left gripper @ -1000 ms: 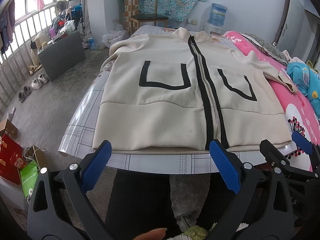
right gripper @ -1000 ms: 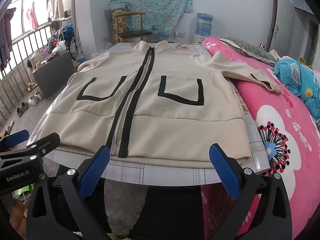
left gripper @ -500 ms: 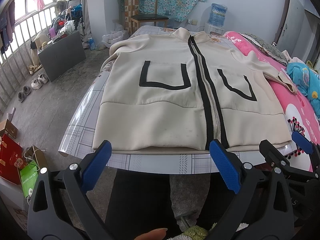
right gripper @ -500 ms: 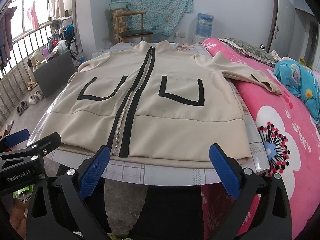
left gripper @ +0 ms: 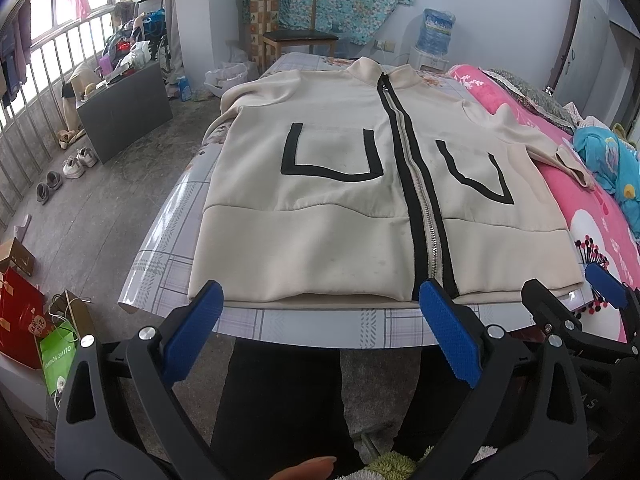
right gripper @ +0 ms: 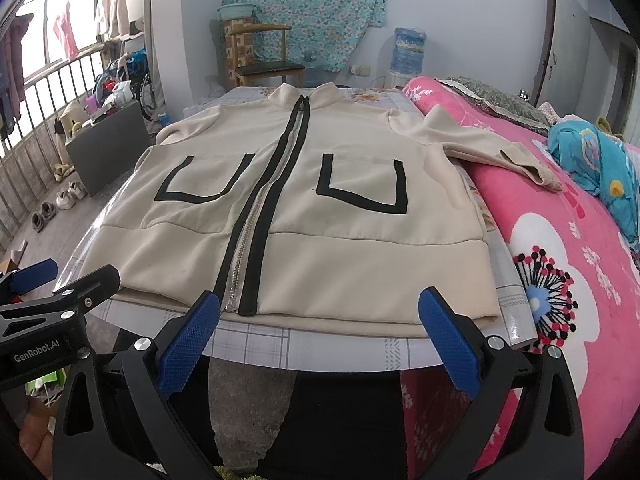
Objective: Fold large clothes
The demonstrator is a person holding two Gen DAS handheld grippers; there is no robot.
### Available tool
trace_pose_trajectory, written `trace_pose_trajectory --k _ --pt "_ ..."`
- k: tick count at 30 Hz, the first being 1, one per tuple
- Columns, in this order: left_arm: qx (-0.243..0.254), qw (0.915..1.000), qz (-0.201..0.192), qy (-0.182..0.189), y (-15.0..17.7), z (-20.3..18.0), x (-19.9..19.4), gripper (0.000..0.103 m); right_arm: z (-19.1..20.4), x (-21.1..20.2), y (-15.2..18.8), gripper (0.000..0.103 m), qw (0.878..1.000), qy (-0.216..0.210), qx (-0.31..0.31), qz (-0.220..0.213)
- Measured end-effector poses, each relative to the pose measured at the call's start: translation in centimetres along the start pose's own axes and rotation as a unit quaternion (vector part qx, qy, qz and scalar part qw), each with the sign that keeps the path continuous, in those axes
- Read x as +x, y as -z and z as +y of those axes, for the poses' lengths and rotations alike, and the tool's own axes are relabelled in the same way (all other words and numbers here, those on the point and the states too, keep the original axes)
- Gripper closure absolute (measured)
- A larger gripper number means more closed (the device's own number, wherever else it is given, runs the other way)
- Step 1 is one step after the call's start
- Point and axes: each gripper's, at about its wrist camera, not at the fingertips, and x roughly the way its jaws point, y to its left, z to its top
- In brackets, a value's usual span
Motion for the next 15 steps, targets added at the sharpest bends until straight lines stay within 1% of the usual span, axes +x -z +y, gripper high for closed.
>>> trace_pose_trajectory --k 15 --pt "0.0 1.0 -0.003 0.0 -0.38 0.35 -0.53 0.008 -0.1 -0.32 -0.26 0.006 1.0 0.001 0.0 -0.002"
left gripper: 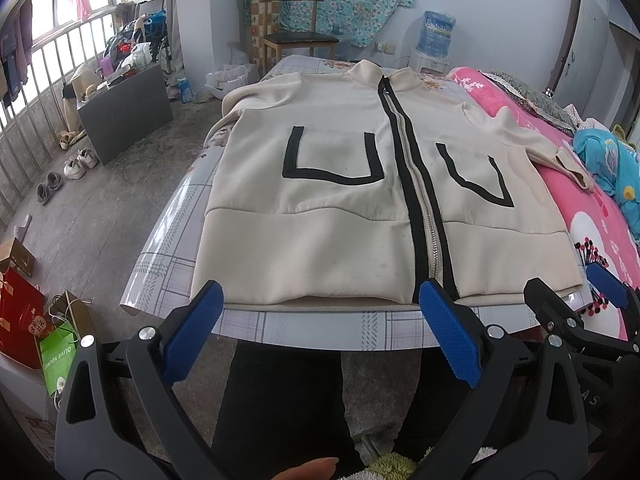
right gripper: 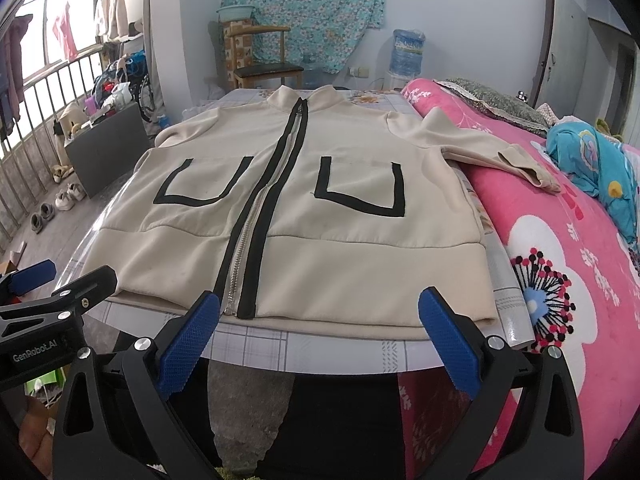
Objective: Fold large clothes
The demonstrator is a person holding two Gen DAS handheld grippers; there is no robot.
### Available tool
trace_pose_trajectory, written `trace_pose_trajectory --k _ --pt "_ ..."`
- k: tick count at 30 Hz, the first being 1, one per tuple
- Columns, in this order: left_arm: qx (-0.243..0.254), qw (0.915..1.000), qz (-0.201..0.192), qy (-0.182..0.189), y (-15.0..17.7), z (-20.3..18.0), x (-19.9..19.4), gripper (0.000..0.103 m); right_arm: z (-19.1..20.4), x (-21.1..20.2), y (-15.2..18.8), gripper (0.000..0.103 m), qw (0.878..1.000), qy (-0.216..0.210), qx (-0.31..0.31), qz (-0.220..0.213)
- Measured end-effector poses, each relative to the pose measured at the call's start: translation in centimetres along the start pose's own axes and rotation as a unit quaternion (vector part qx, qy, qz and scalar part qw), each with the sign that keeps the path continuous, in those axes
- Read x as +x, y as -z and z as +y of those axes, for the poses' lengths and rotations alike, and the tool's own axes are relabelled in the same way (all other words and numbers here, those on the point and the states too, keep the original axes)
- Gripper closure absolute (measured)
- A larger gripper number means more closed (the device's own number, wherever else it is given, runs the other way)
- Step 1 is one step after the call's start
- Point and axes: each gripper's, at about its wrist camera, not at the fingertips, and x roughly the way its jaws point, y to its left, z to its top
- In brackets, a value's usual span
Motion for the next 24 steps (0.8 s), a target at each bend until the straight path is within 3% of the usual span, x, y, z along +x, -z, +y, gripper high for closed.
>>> trace_pose_trajectory --k 24 --pt "-0.003 1.0 0.001 0.0 -0.52 0.93 -0.06 0.008 -0.06 0.0 -0.22 0.006 1.0 0.0 0.0 0.002"
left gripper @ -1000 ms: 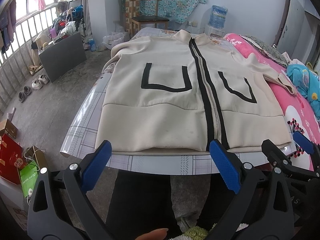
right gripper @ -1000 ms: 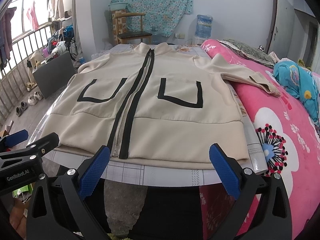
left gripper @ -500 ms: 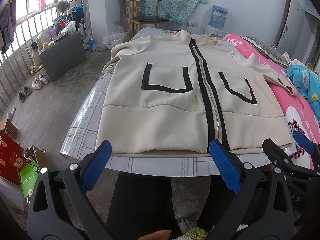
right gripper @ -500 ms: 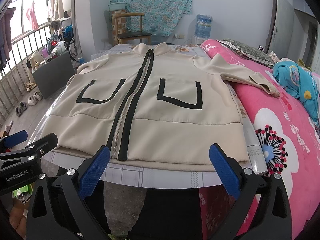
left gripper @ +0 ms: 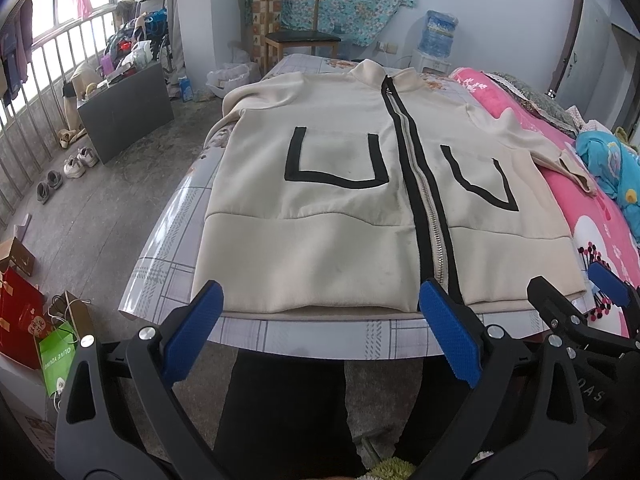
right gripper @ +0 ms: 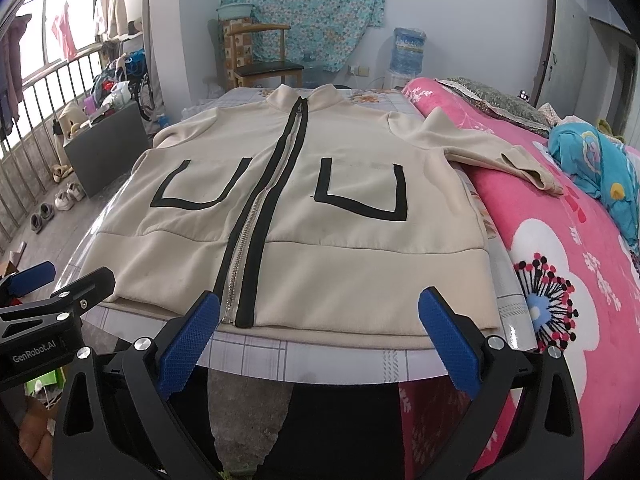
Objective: Fold large clothes
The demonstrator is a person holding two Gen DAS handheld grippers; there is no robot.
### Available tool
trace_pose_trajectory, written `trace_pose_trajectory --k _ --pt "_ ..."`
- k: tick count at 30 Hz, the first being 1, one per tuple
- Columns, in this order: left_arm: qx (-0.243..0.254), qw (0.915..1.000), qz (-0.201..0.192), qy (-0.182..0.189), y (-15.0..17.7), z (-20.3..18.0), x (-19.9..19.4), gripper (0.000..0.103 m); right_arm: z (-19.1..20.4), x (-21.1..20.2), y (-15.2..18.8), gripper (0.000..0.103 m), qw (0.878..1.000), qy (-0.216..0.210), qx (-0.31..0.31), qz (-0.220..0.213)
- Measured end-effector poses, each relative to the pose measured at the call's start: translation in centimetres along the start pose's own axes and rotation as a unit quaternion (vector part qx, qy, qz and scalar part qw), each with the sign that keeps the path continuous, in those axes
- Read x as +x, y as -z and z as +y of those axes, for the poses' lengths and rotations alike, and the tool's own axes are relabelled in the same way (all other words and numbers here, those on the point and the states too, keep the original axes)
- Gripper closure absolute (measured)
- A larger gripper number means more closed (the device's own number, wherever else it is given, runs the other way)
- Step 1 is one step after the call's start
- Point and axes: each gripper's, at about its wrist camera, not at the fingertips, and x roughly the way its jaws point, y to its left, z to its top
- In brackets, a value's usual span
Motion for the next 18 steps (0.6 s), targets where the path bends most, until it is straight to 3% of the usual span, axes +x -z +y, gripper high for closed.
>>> trace_pose_trajectory --k 9,14,18 --pt "0.009 0.9999 -0.001 0.005 0.2 1.3 1.4 0.008 -1.1 1.4 -0.1 0.006 1.0 -0.019 0.019 0.011" --pt "-0.006 0.9971 -0.039 0.065 0.7 4.5 2.4 0.008 -4.5 2.1 0.5 0.006 0.999 0.008 0.041 0.019" --pt "-0.011 0.9986 -0.02 0.047 0.3 6.6 4.0 0.008 -8.8 3.1 1.2 0.006 0.995 0.027 0.086 0.039"
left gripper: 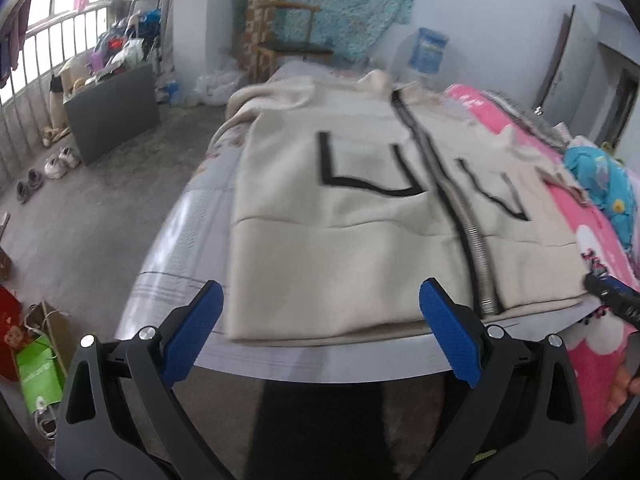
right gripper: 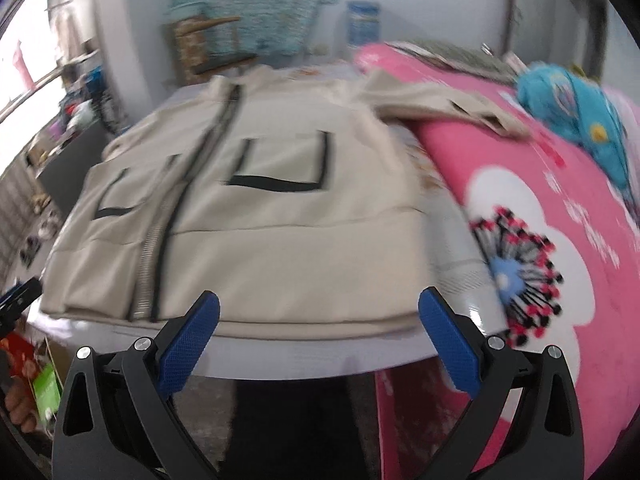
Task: Fold large clothes
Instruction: 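Grasp the hoodie hem with both grippers, one on each side of the zipper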
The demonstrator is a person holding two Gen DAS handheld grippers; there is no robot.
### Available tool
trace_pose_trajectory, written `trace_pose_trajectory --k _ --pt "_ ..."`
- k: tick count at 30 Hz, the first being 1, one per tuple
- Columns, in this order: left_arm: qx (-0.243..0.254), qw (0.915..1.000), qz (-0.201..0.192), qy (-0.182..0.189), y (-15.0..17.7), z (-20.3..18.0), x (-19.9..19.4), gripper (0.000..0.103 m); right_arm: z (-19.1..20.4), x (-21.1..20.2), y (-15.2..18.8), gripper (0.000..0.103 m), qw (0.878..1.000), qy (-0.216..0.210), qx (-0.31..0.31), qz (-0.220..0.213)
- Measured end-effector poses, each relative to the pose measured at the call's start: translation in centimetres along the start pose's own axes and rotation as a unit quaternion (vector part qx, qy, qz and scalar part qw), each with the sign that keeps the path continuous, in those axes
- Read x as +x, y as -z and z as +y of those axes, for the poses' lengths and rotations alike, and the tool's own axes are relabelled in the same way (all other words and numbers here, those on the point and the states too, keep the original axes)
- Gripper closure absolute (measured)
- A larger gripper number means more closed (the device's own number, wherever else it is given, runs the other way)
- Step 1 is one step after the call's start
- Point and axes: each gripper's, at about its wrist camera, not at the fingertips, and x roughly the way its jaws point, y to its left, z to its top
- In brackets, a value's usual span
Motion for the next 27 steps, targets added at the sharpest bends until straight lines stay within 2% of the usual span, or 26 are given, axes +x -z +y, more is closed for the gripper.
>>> trace_pose_trajectory --k 2,5,9,10,11,12,16,19,21,22,24,26,27 --pt "-0.011 0.9999 0.012 -0.005 -0.2 1.3 0.8 0.008 -2.1 0.8 0.0 0.006 1.0 0.004 0.025 0.009" --pt "-0.023 0.9993 0.008 -0.029 -0.5 2.8 2.1 0.008 -4.4 1.8 -0.1 0.006 0.999 0.003 0.049 0.016" --pt "-0.04 0.9982 0.011 -0.043 -0.9 4.2 3.6 0.01 -5.4 3.5 -0.6 0.016 0.998 -0.002 0.053 0.028" --pt "-0.04 0.9981 0.011 -0.046 -1.0 4.4 4.0 0.013 -5.6 4.0 -0.8 0.017 0.998 -0.005 0.052 0.032" --pt "-0.039 0.998 0.013 -0.047 -1.1 4.4 4.3 0.025 -5.6 4.3 -1.0 0.02 0.998 -0.007 0.05 0.034" --pt "-0.038 0.9979 0.018 -0.049 -1.2 4.4 4.6 0.032 -5.6 4.6 -1.1 0.021 0.998 -0.007 0.047 0.036" --pt "-0.02 0.9971 0.021 -0.071 -1.6 3.8 5.6 0.042 -4.9 5.4 -1.6 0.03 0.999 0.016 0.016 0.031" --pt "-0.014 0.9967 0.022 -0.076 -1.8 3.6 5.9 0.05 -4.5 6.2 -2.0 0.042 0.999 0.024 -0.001 0.034" --pt "-0.007 0.9965 0.021 -0.08 -2.0 3.1 6.2 0.06 -4.2 6.5 -2.2 0.057 0.999 0.025 -0.015 0.037" --pt "-0.004 0.9967 0.02 -0.079 -2.1 3.0 6.2 0.064 -3.9 6.7 -2.3 0.061 0.999 0.026 -0.024 0.039" --pt "0.001 0.9967 0.018 -0.079 -2.2 2.5 6.4 0.08 -3.6 6.8 -2.5 0.081 0.998 0.03 -0.034 0.039" --pt "0.018 0.9945 0.009 -0.103 -2.2 1.8 6.2 0.094 -3.8 6.6 -2.8 0.09 0.998 0.026 -0.031 0.037" --pt "0.028 0.9938 0.002 -0.108 -2.3 1.5 5.9 0.098 -3.9 6.4 -2.9 0.093 0.999 0.021 -0.028 0.036"
